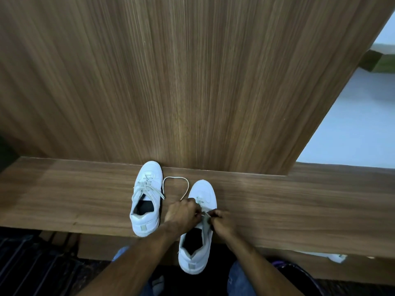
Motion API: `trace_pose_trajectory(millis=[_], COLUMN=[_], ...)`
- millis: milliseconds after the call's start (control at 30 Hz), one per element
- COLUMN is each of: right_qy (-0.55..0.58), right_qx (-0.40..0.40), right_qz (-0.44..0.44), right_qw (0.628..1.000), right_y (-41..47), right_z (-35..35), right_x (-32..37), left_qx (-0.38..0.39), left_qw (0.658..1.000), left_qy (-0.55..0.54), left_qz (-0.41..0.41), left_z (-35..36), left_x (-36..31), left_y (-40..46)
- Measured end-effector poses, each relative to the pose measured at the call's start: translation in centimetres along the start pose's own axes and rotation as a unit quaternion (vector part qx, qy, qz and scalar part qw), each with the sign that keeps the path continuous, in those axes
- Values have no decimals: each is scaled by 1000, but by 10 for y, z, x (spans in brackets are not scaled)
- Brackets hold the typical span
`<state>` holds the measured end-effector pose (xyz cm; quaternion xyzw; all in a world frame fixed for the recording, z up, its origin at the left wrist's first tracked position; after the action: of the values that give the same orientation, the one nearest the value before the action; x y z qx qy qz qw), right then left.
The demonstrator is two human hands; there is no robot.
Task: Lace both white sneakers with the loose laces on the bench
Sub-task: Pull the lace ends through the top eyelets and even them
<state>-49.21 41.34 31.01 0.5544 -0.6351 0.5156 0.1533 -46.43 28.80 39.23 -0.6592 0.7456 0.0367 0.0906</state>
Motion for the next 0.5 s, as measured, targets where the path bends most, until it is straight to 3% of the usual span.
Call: trace_pose_trajectory(millis=[500], right_qy=[31], right_qx=[5], right_qz=[12], right_qw=[999], right_y=[-2], right_z=[0], right_x=[-5], left_qx=[-9], left_qw=[1000], left_qy=[-15], left_qz=[-17], left_z=[11], left_x=[0], left_y=[1])
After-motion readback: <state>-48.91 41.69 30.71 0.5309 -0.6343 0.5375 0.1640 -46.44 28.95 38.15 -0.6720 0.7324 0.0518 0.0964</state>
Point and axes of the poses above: each hand's wrist, its own y-axis towards the middle knuckle, its own z-axis out of the palm, x = y × z, the point moved 10 cm from there along y, towards the middle knuckle, and after that the axes turned 8 degrees about z, right-handed, at the moved point
